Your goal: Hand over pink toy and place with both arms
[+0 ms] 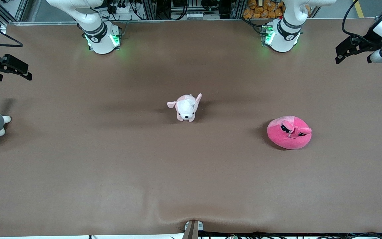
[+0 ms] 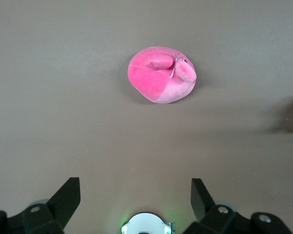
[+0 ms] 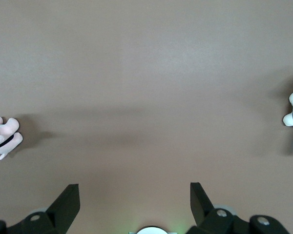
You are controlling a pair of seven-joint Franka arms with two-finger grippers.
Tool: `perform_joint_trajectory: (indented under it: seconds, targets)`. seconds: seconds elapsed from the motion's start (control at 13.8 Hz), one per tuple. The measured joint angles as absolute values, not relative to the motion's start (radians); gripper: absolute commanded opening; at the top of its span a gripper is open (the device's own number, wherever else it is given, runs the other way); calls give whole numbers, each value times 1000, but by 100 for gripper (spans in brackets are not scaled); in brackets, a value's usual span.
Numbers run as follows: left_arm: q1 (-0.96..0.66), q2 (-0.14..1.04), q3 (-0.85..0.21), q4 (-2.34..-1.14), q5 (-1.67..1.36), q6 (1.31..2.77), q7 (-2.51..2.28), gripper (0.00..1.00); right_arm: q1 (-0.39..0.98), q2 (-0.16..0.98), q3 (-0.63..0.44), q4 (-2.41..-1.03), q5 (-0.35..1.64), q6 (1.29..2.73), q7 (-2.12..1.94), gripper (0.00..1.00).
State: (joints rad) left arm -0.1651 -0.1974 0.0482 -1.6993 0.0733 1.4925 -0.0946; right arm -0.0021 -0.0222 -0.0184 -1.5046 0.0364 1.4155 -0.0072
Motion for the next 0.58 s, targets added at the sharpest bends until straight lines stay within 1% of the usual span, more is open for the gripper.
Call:
perform_joint_trajectory:
  seconds: [0.29, 0.43, 0.58]
  targets:
    - [-151, -192, 49, -1687, 73, 1492, -95, 100, -2, -22, -20, -1504, 37, 1416, 11, 100]
    - [-150, -165, 49, -1644, 73, 1463, -95, 100, -2, -22, -20, -1504, 37, 1415, 11, 100]
    - [-150, -115, 49, -1576, 74, 1426, -95, 100, -2, -22, -19, -1504, 37, 1415, 11, 100]
